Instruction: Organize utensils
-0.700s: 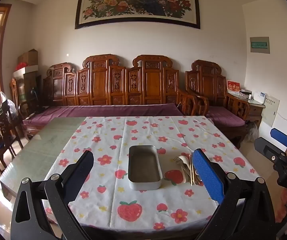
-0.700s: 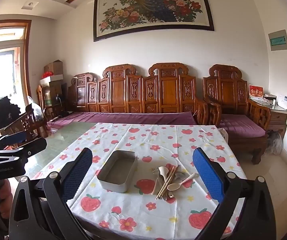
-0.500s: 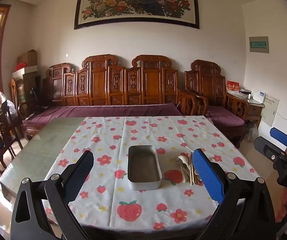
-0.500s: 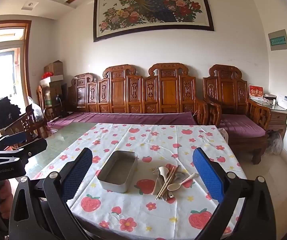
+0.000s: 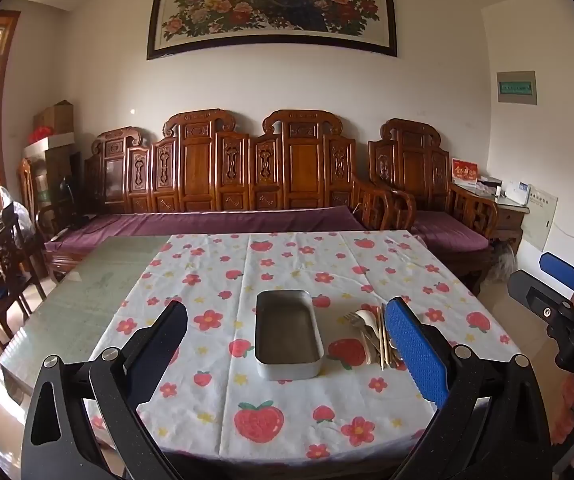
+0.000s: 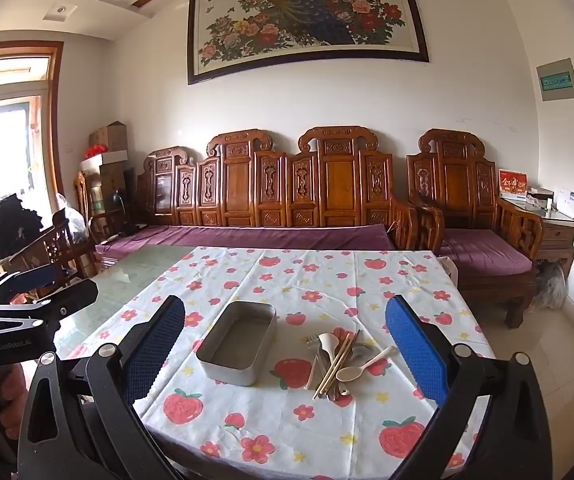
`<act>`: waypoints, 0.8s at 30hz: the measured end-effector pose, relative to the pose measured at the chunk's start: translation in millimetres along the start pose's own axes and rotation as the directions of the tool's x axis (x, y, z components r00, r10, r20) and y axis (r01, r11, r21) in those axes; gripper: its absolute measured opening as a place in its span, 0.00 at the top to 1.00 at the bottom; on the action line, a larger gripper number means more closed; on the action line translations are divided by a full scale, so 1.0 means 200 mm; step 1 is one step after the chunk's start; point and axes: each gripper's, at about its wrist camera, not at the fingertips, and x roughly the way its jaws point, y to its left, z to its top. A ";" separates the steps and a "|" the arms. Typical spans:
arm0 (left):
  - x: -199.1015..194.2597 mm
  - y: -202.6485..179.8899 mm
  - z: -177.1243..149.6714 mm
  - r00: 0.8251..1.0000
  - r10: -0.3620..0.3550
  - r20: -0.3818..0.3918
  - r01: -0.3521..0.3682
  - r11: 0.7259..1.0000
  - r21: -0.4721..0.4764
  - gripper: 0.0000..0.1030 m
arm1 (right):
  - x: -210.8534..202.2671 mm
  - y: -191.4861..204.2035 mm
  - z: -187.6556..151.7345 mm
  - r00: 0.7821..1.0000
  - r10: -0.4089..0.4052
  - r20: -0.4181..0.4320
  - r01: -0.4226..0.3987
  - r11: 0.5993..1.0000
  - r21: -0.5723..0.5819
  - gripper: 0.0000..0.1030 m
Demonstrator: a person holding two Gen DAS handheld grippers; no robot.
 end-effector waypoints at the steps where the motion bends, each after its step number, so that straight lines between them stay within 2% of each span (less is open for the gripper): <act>1: 0.00 0.00 0.00 1.000 0.000 0.001 0.000 1.000 0.000 0.07 | 0.00 0.00 0.00 1.000 -0.001 0.000 0.001 1.000 0.000 0.02; 24: -0.01 -0.01 0.00 1.000 -0.001 0.000 0.001 1.000 0.002 0.07 | 0.00 0.00 0.00 1.000 0.000 0.001 0.000 1.000 0.000 0.02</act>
